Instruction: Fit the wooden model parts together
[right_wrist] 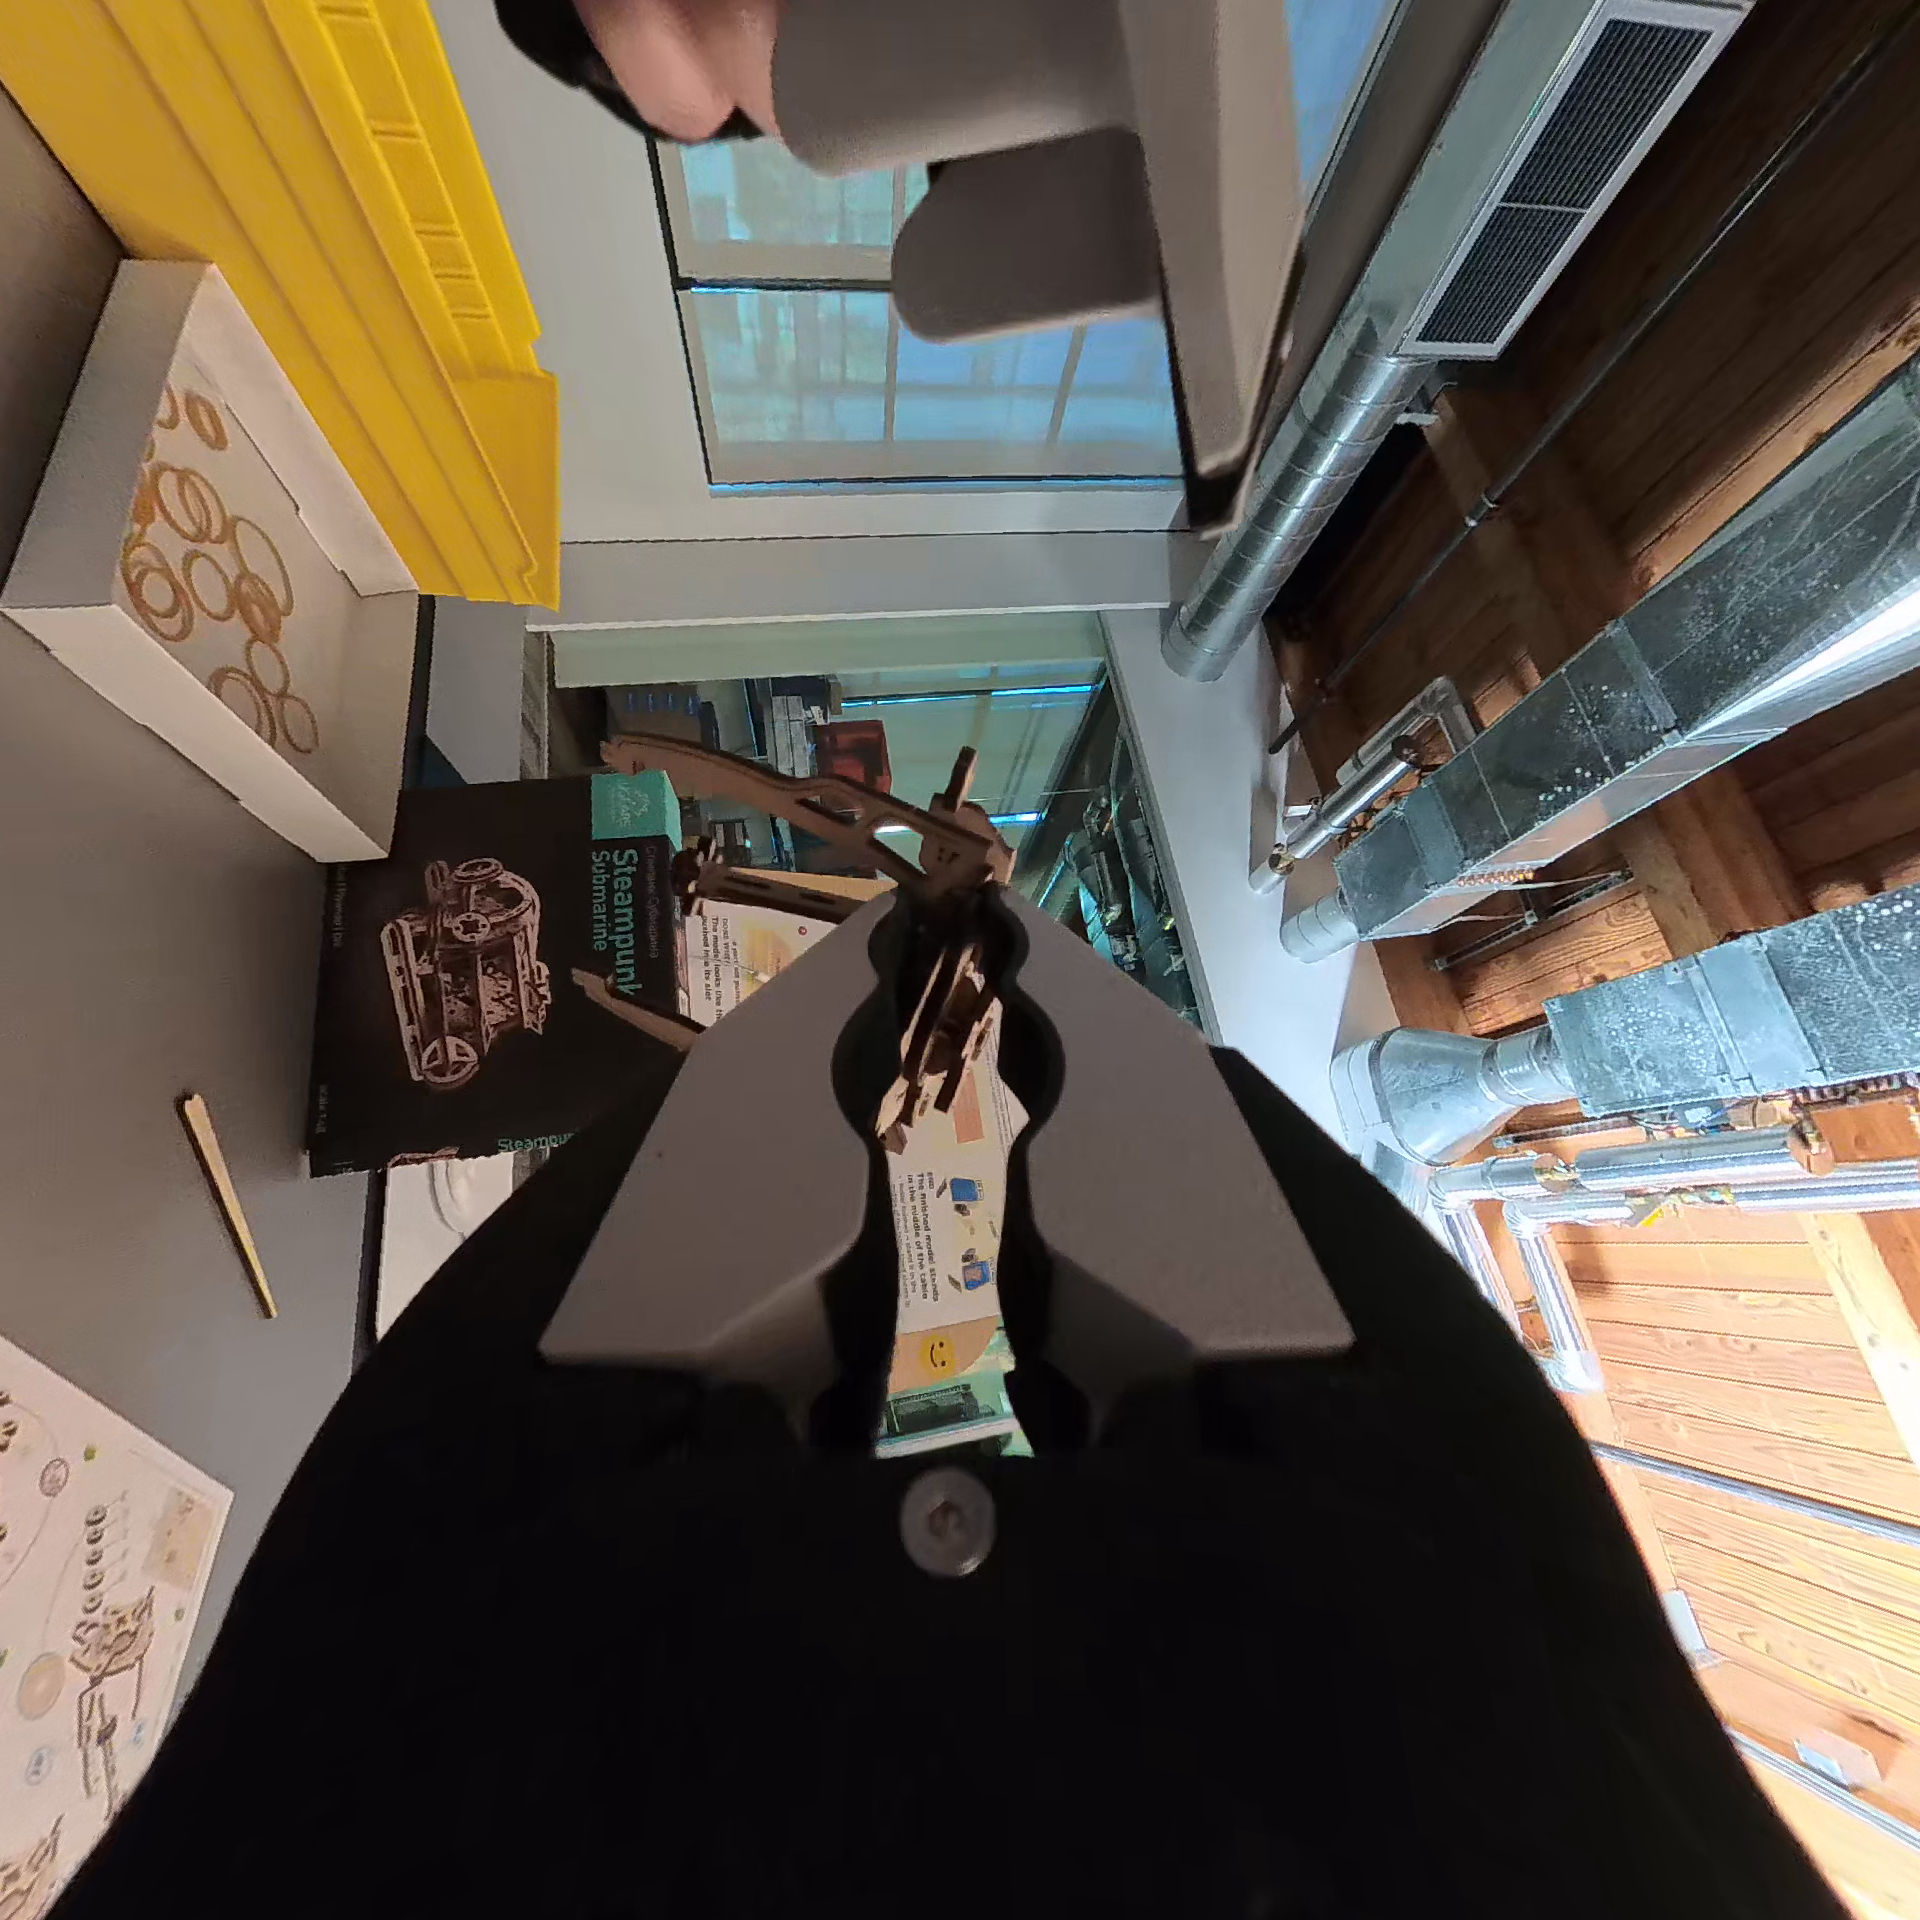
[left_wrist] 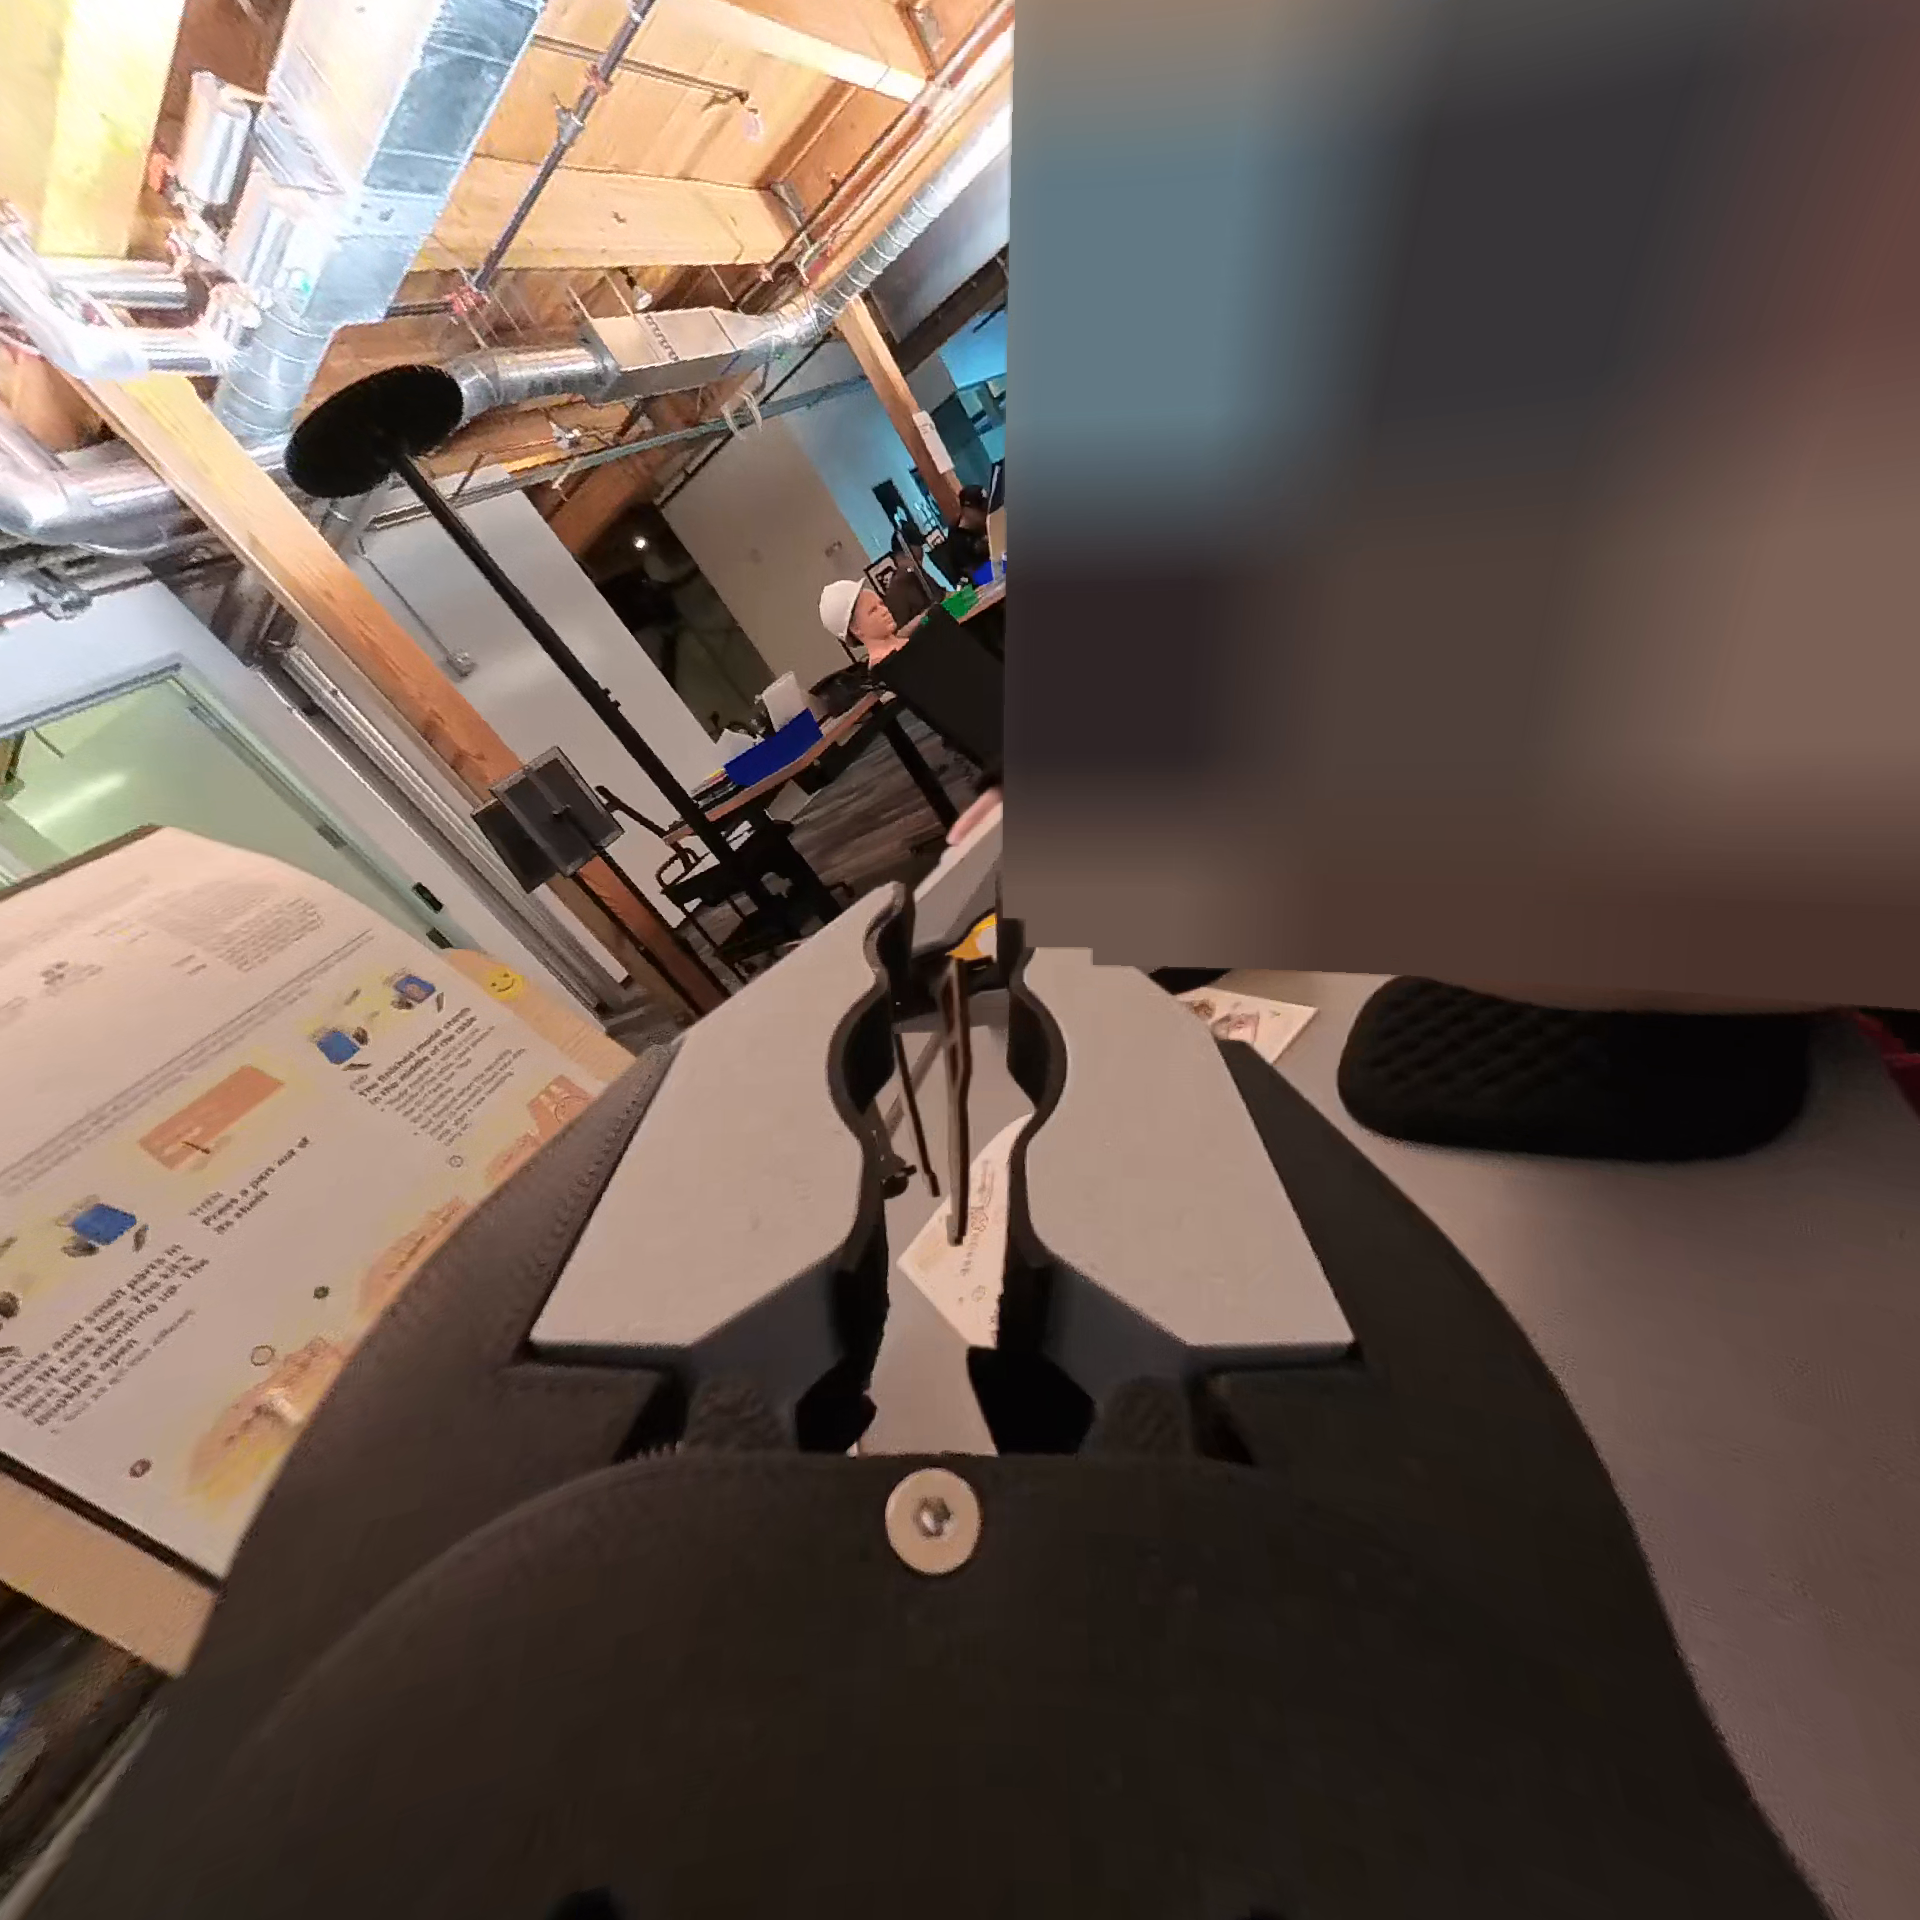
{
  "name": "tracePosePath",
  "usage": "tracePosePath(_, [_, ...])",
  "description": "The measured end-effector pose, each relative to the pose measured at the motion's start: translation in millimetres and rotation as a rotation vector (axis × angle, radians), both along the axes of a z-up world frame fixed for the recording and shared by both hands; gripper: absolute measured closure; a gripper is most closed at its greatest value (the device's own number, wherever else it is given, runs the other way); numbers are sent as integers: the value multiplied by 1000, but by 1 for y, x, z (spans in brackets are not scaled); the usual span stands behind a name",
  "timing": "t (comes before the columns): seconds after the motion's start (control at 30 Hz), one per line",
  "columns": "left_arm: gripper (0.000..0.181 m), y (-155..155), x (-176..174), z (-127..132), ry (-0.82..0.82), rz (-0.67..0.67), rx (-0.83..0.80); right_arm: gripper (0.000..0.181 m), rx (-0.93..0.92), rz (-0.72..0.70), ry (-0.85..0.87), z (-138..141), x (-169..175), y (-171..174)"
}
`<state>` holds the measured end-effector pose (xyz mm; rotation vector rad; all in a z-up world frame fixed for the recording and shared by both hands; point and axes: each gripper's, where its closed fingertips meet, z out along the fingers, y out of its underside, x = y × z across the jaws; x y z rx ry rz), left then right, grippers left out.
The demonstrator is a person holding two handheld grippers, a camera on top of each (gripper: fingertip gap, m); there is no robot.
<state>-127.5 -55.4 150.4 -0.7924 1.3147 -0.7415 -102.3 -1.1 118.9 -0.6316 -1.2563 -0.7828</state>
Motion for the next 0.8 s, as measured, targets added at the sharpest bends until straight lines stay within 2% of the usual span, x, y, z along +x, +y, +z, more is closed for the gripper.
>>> tracePosePath(0.43, [162,24,-4,3,-43,16,-112,171,-7,-3,26,0,7,2])
tracePosePath(0.8, [153,43,-2,-8,-8,119,-57,171,-2,-38,8,-6,10,9])
